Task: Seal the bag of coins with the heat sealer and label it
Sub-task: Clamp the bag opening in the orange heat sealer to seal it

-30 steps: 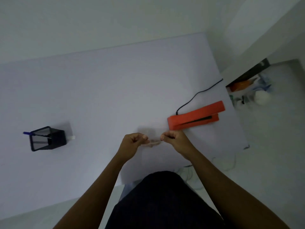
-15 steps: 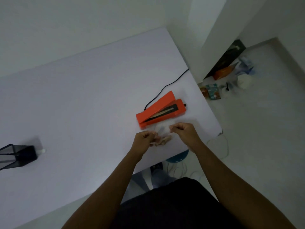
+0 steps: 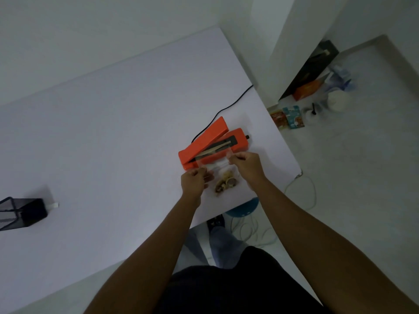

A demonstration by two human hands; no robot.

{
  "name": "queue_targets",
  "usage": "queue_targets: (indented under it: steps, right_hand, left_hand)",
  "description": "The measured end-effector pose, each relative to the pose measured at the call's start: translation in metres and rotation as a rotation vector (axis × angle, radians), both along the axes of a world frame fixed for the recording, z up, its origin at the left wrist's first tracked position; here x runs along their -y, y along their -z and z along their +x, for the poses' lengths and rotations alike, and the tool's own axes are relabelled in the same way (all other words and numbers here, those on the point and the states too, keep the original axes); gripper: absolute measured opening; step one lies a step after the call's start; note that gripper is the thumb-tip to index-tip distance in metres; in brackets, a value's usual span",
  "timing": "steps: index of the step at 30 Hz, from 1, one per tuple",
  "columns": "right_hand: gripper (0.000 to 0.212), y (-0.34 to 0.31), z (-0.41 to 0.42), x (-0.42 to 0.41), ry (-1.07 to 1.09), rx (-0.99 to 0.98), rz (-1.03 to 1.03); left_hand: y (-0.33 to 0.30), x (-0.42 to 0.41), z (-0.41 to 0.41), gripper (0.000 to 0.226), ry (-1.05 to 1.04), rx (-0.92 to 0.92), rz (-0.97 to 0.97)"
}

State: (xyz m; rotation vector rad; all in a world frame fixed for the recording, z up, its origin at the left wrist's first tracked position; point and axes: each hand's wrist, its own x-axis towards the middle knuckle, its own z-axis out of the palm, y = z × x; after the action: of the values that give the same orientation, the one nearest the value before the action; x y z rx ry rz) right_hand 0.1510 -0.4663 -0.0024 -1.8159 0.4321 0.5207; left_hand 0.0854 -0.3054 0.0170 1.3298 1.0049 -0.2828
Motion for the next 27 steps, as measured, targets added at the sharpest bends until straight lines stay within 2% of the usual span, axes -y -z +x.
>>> queue_targets:
  steps: [9,13,22,27]
  right_hand:
    - [0.022,0.006,0.007,-0.009,0.041,0.034,-0.04]
    - [0.019,0.005,0.009,-0.015,0.057,0.046,-0.059]
    - [0.026,0.002,0.009,-0.021,0.088,0.078,-0.138]
    - [0.03,-0.002,0.007,-0.021,0.091,0.072,-0.164]
  left_hand:
    - [0.008,0.004,0.009,0.01,-0.145,-0.039,0.026]
    - [0.008,0.006,0.013,0.019,-0.207,-0.089,0.006]
    - [0.0,0.013,0.016,0.026,-0.29,-0.074,-0.058]
    - [0.0,0.012,0.018,0.02,-0.306,-0.081,-0.066]
